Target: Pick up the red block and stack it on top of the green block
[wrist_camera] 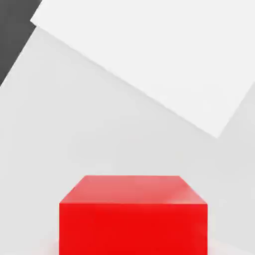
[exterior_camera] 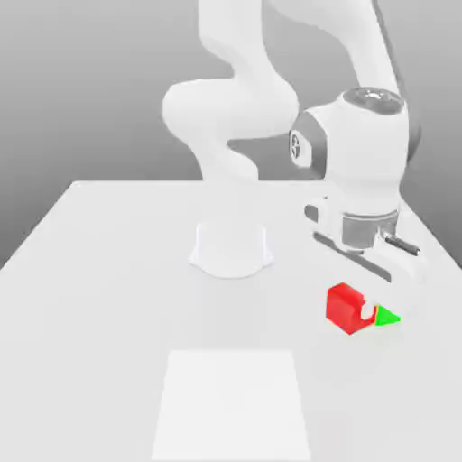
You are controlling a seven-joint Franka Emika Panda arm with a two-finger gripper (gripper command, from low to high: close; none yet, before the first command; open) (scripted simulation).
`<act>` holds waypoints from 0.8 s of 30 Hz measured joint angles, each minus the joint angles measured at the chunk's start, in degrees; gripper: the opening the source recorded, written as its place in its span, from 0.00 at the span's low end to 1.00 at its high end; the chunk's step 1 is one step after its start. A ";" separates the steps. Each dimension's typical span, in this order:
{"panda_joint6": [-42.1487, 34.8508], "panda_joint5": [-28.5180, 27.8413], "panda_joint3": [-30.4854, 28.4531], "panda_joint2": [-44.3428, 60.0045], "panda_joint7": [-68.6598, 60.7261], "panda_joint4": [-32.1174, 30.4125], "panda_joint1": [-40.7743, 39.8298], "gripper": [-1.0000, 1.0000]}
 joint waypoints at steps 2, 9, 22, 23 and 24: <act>-0.47 2.37 3.35 -2.22 4.03 -1.62 3.72 0.00; 0.13 6.75 11.39 -5.90 13.91 -5.31 11.71 0.00; 8.12 -1.66 15.34 1.96 19.82 -5.33 6.06 0.00; 8.74 -2.67 15.58 2.67 20.51 -5.34 5.55 0.00; 9.36 -3.75 15.78 3.40 21.26 -5.35 5.06 0.00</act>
